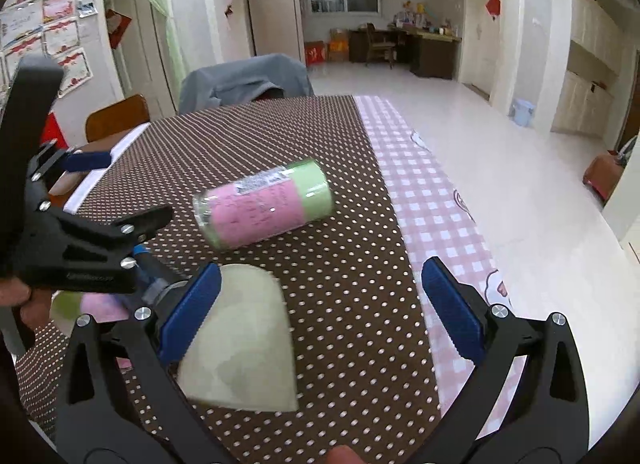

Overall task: Flip cup upside down
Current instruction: 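Reach the left tool to the pink green-lidded container and close on it, then lift the pink container with the left tool and rotate it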

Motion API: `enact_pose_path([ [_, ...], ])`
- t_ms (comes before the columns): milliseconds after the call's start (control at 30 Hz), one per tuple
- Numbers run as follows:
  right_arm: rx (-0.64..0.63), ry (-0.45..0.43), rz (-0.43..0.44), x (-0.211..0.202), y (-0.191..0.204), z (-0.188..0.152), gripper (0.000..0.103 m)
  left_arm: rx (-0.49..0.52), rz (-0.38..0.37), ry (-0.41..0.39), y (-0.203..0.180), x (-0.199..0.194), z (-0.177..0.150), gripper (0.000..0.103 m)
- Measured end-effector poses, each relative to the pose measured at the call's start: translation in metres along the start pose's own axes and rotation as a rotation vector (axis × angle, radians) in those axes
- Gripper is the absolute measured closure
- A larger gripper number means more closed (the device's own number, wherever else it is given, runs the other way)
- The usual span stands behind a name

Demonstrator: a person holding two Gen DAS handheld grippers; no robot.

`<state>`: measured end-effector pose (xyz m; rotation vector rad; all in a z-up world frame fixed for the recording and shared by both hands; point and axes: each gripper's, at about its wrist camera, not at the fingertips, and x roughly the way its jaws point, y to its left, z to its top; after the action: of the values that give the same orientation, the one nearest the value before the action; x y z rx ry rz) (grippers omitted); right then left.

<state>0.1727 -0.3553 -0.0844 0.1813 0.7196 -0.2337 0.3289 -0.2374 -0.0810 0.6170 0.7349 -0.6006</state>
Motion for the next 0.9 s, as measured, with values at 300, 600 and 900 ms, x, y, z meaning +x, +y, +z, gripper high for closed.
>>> enact_pose_path([
  [300,0.025,0.043,0.008,0.035,-0.018,0.017,0.005,0.140,-0.124,0.166,-0.020,0.072,0.044,0.004],
  [600,0.074,0.068,-0.001,0.053,-0.042,0.016,0.005,0.193,-0.272,0.347,-0.039,0.121,0.063,0.020],
  [900,0.102,0.067,0.001,0.047,-0.048,0.007,0.005,0.090,-0.276,0.334,-0.028,0.122,0.063,0.034],
])
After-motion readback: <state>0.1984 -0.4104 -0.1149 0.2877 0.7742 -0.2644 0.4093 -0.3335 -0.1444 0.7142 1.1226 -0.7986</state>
